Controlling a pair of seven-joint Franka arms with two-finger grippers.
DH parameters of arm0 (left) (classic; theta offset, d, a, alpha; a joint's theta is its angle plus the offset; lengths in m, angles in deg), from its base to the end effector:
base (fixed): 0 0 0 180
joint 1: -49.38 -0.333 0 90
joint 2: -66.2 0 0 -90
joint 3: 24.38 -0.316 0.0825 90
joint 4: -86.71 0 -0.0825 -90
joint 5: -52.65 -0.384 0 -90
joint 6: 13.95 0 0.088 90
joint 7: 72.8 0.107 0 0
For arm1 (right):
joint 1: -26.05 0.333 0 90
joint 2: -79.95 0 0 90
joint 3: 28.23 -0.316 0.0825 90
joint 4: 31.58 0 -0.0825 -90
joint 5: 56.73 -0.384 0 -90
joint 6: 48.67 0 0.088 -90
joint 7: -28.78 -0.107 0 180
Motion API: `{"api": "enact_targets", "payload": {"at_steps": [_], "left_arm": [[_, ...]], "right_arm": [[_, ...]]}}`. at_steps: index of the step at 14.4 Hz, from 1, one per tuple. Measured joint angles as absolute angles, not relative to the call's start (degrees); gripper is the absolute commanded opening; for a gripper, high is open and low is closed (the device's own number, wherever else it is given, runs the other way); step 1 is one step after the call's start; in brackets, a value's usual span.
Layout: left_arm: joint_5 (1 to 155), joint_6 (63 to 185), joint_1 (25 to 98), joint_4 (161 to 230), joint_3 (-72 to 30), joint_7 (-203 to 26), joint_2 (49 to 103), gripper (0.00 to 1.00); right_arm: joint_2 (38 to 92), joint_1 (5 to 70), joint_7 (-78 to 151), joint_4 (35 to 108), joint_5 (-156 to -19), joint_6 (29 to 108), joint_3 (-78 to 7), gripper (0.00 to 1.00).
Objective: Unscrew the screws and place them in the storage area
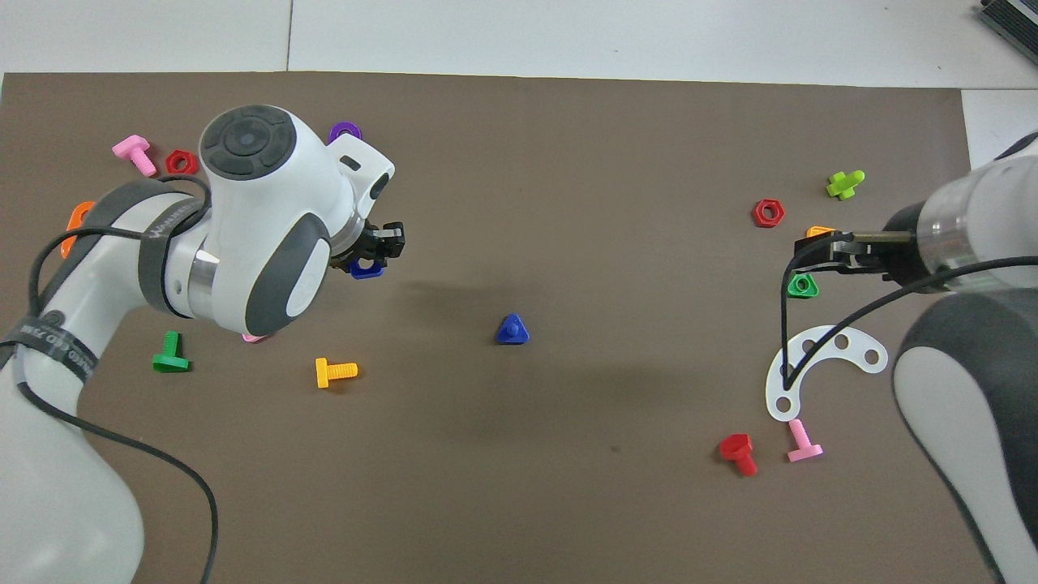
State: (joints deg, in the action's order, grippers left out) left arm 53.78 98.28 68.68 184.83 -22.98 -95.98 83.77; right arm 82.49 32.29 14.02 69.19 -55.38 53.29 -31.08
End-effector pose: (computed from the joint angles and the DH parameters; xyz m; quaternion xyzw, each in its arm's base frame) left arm 0.5961 -0.2253 0.4052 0.9991 0.0261 -0.0327 0.0005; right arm 0.5483 0.0862 0.5780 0.9983 -0.0474 0.0344 0.0057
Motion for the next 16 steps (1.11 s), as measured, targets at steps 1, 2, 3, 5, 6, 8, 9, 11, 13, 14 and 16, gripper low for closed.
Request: {"api": "enact_targets", "payload": {"at_steps": [1,2,3,5,6,8,9,11,13,14,16], "left_arm": [[53.8,98.6,67.1,186.3,-23.0,-92.0,83.5,0.00],[53.8,99.4,65.8,187.8,-23.0,-88.8,83.1,0.00],[53.8,100.8,64.9,189.5,-22.9,-86.7,82.7,0.00],[53.8,105.8,64.4,193.7,-22.9,-85.1,81.6,0.00],[53.8,108.6,64.4,196.1,-22.7,-85.1,81.0,0.00],[53.8,112.1,64.4,200.2,-22.4,-84.9,79.9,0.87],[53.8,112.6,64.4,201.2,-22.4,-84.4,79.5,1.00],[53.8,112.7,64.4,201.8,-22.4,-82.9,78.9,1.00],[53.8,112.7,63.9,201.8,-22.6,-82.0,78.5,1.00],[53.8,112.7,63.5,201.8,-22.7,-81.6,78.4,1.00],[53.8,112.3,62.6,201.2,-22.9,-80.8,78.2,1.00]], "right_arm": [[82.2,34.3,11.4,69.9,-55.4,54.4,-31.2,0.92],[81.6,36.5,8.6,70.4,-55.4,55.8,-31.3,0.92],[80.7,38.5,6.0,70.8,-55.4,57.4,-31.4,0.92],[78.1,42.7,0.7,71.1,-55.4,61.0,-31.5,0.92],[76.4,45.0,-2.3,71.2,-55.4,62.8,-31.5,0.92],[72.3,50.1,-9.6,71.3,-55.2,67.6,-31.5,0.92],[70.5,52.0,-12.2,71.2,-55.2,69.8,-31.6,0.92],[67.8,54.4,-15.3,70.9,-55.2,72.7,-31.5,0.92],[65.7,55.8,-17.9,70.4,-55.0,74.3,-31.5,0.92],[64.8,56.3,-18.3,70.3,-54.6,74.8,-31.5,0.92],[63.3,57.2,-18.7,70.2,-54.0,76.6,-31.5,0.91]]}}
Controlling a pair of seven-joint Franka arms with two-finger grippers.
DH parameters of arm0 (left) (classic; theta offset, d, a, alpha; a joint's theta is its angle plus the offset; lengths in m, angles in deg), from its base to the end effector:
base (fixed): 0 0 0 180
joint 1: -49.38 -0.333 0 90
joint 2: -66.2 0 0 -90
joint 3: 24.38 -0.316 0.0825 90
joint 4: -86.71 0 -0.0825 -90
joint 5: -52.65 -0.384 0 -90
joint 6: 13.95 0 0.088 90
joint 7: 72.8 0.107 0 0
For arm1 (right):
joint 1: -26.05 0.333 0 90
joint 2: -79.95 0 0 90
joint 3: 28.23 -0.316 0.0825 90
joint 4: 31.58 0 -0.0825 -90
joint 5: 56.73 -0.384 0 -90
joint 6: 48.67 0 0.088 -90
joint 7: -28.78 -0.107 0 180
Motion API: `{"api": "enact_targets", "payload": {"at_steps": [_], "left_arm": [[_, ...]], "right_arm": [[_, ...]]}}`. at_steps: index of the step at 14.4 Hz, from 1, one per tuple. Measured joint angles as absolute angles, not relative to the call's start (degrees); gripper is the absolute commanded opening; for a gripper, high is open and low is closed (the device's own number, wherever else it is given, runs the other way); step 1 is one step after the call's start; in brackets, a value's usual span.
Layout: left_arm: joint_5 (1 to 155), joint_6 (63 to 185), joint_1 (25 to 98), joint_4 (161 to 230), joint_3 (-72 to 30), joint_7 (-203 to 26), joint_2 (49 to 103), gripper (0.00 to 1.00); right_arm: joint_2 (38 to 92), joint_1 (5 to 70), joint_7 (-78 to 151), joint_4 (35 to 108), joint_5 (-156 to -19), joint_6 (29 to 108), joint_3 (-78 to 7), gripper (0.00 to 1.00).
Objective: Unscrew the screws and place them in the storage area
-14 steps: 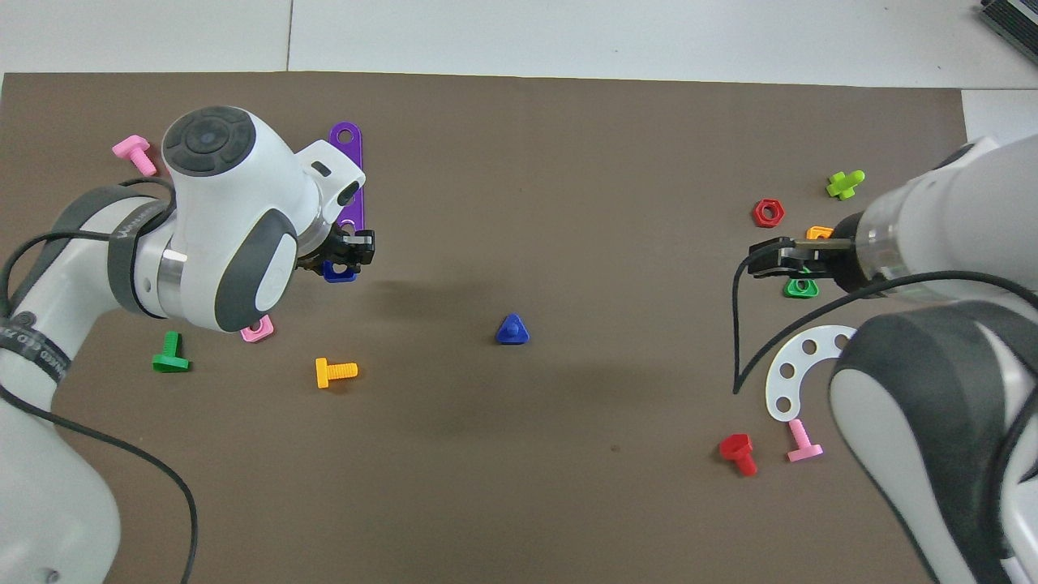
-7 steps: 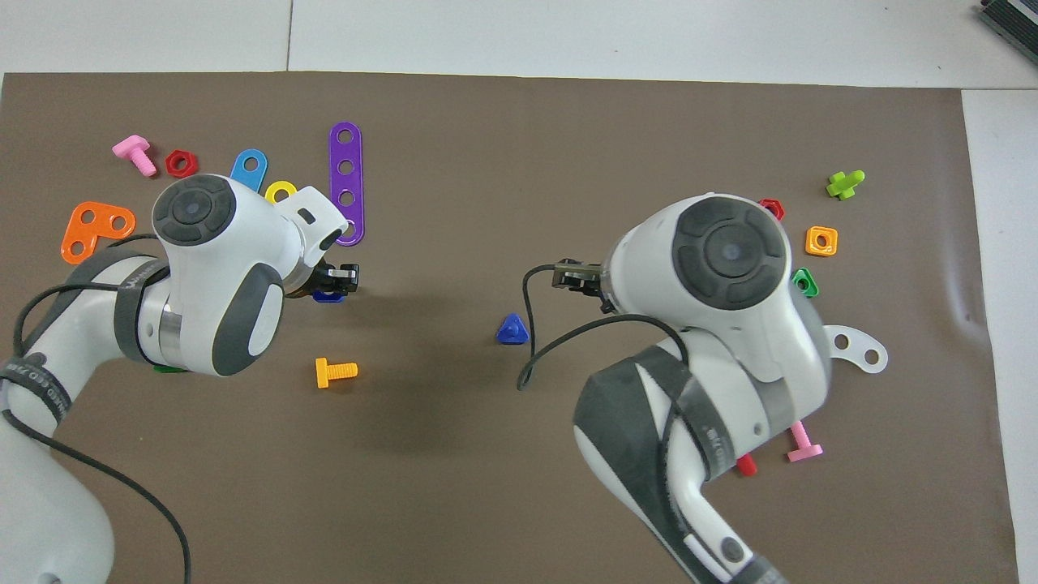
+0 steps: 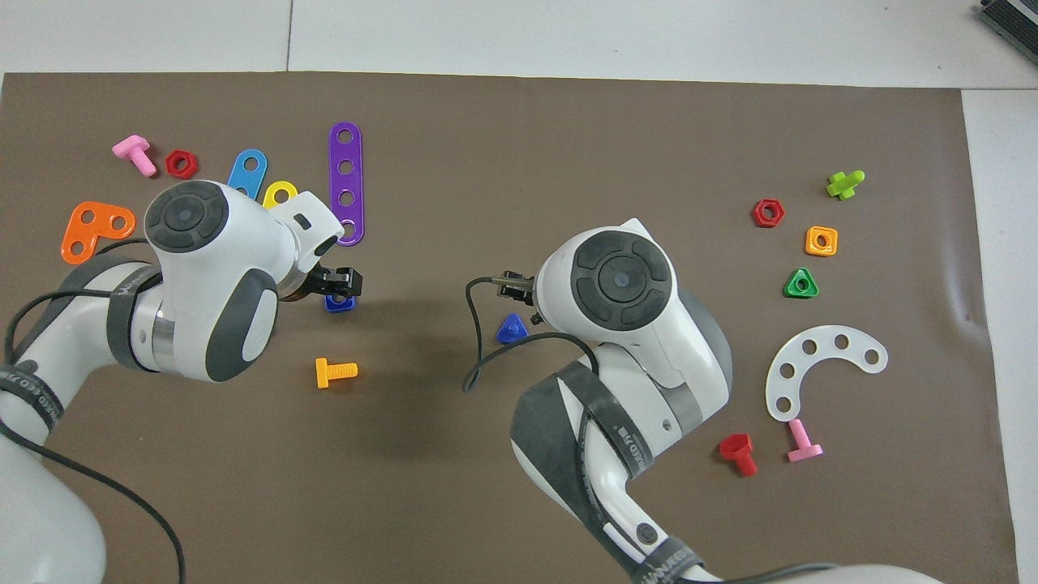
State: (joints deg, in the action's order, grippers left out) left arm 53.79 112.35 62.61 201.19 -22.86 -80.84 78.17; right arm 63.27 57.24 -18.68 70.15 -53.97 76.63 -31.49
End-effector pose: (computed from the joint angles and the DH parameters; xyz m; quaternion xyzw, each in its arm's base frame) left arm 0.5723 -0.1509 0.3561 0.9986 -0.0523 -0.0034 0.0103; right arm 0.5360 0.3622 0.4065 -0.9929 0.1021 -0.0537 0.0302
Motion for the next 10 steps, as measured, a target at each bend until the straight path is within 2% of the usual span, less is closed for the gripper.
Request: {"api": "enact_targets", "payload": {"at_steps": [5,9,10], "left_arm": [[53.8,101.5,55.5,194.0,-23.1,-69.5,76.8,1.00],[53.7,97.0,47.9,193.4,-23.3,-59.0,73.7,1.00],[53.7,96.1,47.0,193.3,-23.3,-58.6,72.5,1.00]], "right_arm": [[59.9,59.4,-19.0,69.7,-51.9,77.6,-31.5,0.86],[56.9,60.6,-21.3,69.6,-48.9,80.8,-31.5,0.83],[56.3,61.0,-21.6,69.6,-48.4,81.2,-31.5,0.80]]}}
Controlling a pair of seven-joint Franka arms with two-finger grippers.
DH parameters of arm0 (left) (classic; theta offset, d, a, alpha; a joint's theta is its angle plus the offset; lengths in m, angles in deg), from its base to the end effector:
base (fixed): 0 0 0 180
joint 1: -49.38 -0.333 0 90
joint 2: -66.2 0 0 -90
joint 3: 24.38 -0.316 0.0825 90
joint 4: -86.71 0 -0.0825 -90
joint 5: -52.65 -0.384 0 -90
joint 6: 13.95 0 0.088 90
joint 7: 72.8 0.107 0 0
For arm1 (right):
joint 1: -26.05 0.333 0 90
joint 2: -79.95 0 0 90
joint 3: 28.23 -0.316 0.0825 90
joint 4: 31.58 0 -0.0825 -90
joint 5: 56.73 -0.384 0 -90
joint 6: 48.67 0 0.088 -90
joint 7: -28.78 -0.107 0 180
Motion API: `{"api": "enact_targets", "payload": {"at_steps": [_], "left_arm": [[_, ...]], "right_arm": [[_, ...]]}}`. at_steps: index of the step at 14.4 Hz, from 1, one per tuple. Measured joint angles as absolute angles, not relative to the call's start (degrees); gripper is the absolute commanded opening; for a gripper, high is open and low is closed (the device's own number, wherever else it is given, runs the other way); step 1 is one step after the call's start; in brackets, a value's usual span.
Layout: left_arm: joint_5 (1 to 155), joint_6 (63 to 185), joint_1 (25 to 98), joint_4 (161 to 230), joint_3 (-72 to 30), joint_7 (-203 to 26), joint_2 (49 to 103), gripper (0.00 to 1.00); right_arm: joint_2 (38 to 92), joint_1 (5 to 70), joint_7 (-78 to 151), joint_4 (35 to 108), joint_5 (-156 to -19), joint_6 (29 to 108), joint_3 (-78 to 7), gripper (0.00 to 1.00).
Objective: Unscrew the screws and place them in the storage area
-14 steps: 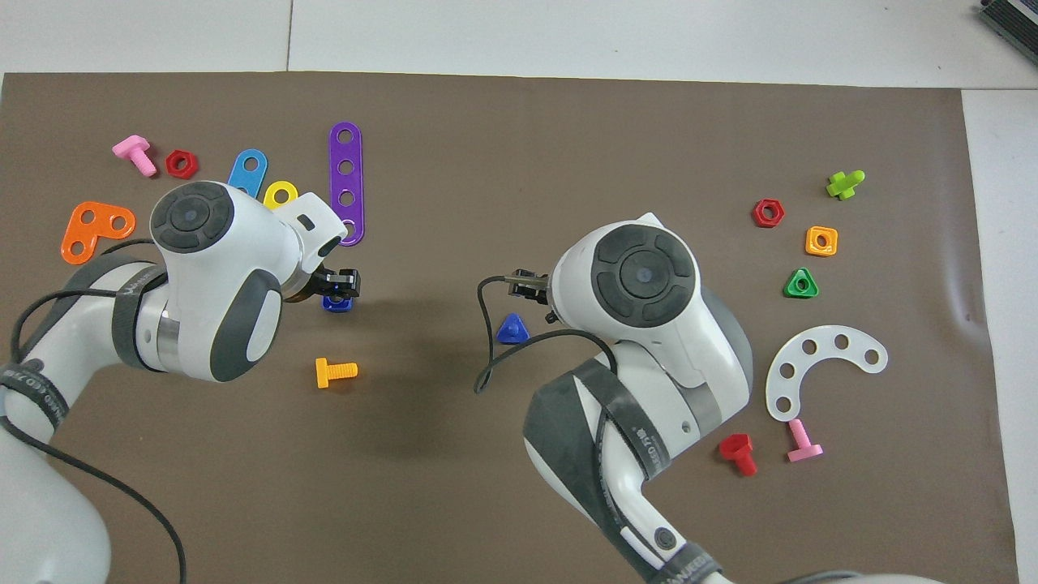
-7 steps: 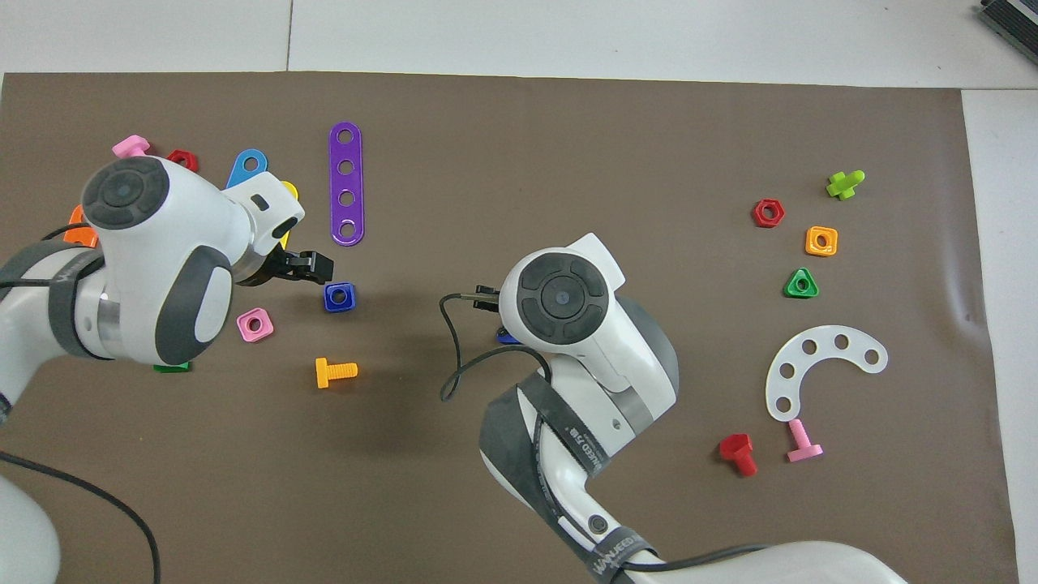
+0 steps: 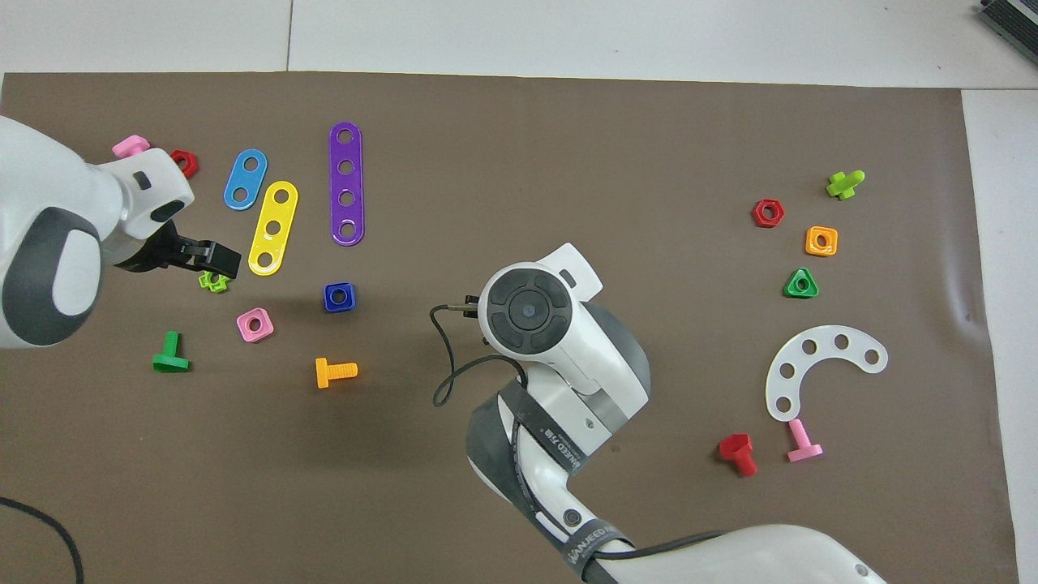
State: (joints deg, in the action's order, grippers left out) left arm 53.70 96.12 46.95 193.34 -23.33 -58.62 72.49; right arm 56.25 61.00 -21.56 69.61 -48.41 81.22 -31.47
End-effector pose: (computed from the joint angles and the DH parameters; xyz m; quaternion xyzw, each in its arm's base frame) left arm 0.5849 0.0131 0.4533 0.9938 -0.1081 -0.0233 0.0128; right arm 0.5245 0.4037 0.3388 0.9959 -0.0646 0.0640 0.0024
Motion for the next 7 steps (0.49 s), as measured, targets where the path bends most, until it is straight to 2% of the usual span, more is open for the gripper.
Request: {"api": "enact_targets", "payload": {"at_steps": [5,7], "left_arm": [[53.6,89.8,45.0,193.1,-23.5,-58.8,62.7,1.00],[53.6,87.4,45.0,193.1,-23.4,-60.2,59.4,1.00]], "right_arm": [[54.4,61.9,-22.9,69.6,-46.5,82.4,-31.5,0.73],[54.2,62.1,-23.0,69.9,-46.5,82.4,-31.5,0.65]]}}
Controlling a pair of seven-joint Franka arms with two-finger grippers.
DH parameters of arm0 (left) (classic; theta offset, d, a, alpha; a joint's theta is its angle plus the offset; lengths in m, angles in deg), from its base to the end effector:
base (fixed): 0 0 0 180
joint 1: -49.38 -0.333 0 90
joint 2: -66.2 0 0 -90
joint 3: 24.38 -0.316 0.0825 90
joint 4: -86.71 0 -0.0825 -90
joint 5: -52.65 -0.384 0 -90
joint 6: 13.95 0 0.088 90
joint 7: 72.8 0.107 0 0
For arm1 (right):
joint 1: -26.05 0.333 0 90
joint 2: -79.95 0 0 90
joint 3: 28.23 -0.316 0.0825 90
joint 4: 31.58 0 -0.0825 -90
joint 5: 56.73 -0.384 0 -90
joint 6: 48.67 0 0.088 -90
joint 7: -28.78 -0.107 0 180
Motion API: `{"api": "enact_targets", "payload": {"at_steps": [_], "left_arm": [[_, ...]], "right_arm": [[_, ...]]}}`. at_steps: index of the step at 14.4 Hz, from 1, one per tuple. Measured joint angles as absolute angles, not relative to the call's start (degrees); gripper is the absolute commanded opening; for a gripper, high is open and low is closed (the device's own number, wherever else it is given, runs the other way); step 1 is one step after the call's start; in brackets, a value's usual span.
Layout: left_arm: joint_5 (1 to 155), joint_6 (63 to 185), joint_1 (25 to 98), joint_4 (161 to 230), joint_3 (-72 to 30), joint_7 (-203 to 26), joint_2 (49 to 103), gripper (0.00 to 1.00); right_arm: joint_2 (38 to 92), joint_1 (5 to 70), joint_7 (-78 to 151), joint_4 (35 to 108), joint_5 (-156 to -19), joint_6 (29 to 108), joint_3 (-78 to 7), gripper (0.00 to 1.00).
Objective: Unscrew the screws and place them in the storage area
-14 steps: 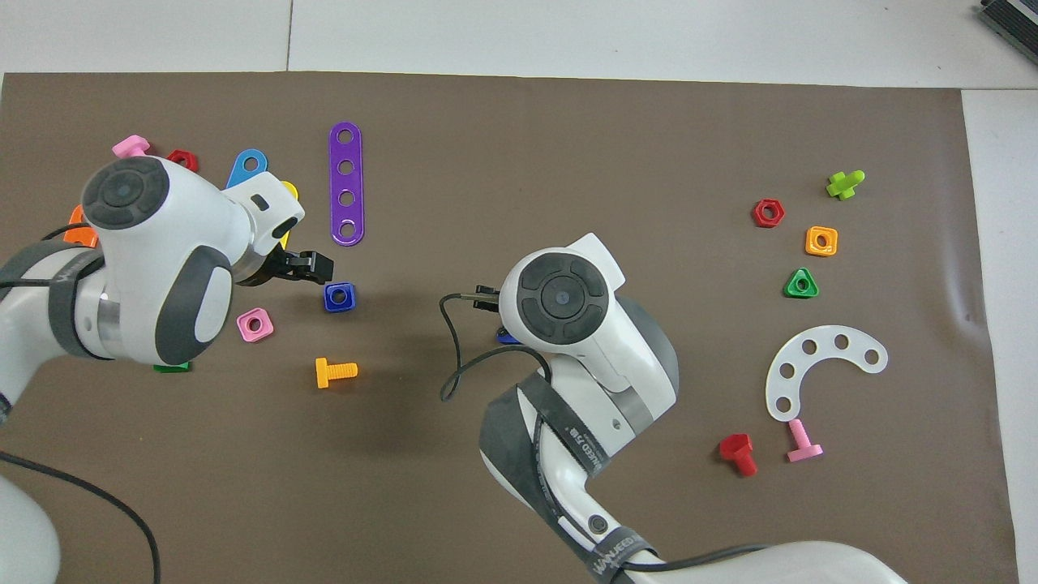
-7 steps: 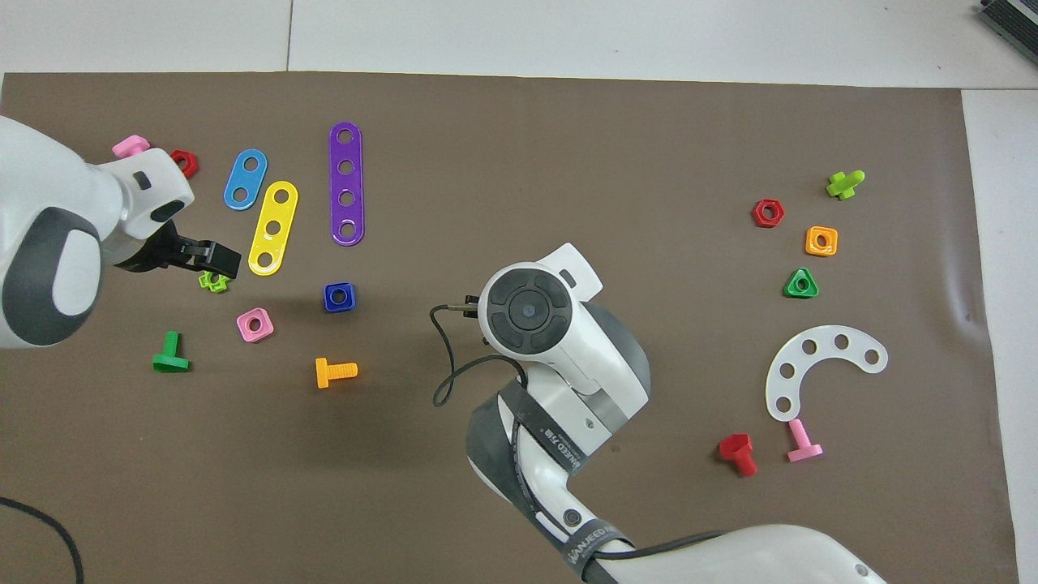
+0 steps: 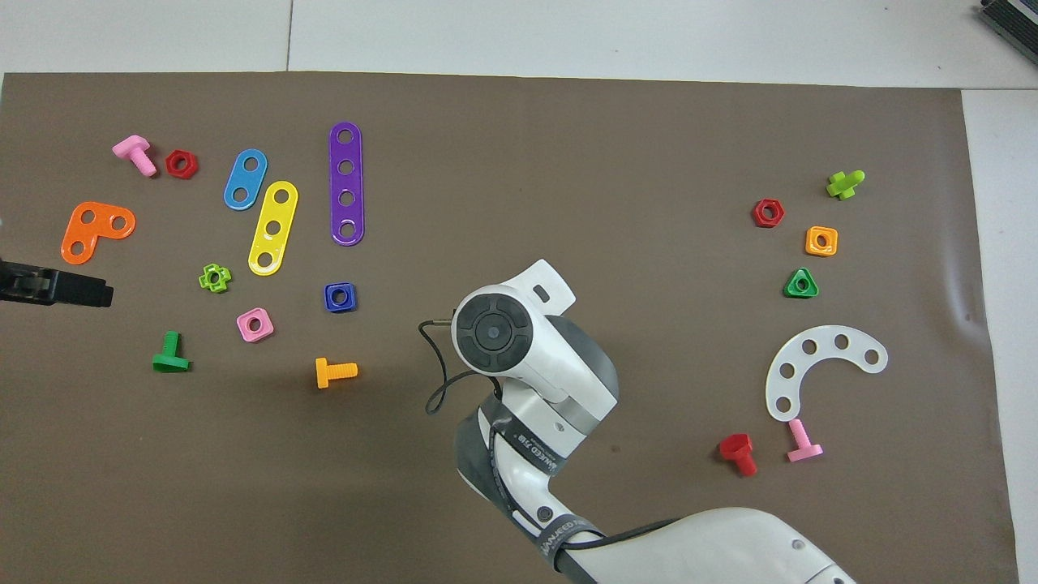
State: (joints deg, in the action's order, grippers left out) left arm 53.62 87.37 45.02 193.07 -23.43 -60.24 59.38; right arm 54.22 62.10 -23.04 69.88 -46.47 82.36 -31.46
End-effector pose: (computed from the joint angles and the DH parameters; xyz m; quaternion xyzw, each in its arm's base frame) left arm 0.5272 0.0295 0.5701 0.9968 -0.0782 0.0164 0.0051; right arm 0.5174 0.4137 0.3152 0.9962 -0.0559 0.0649 0.0157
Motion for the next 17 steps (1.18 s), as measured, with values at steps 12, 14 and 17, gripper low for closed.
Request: {"api": "enact_targets", "payload": {"at_steps": [12,14,17], "left_arm": [[53.3,83.0,45.1,191.5,-22.3,-62.2,58.0,1.00],[53.3,83.0,45.1,191.4,-22.3,-62.2,58.0,1.00],[53.3,82.9,45.1,191.3,-22.3,-62.2,58.0,1.00]], "right_arm": [[54.2,62.2,-23.3,69.9,-46.4,82.4,-31.3,0.00],[54.7,62.0,-23.3,69.9,-46.4,82.4,-31.2,0.00],[58.3,58.8,-23.1,71.9,-46.3,82.3,-30.9,0.00]]}}
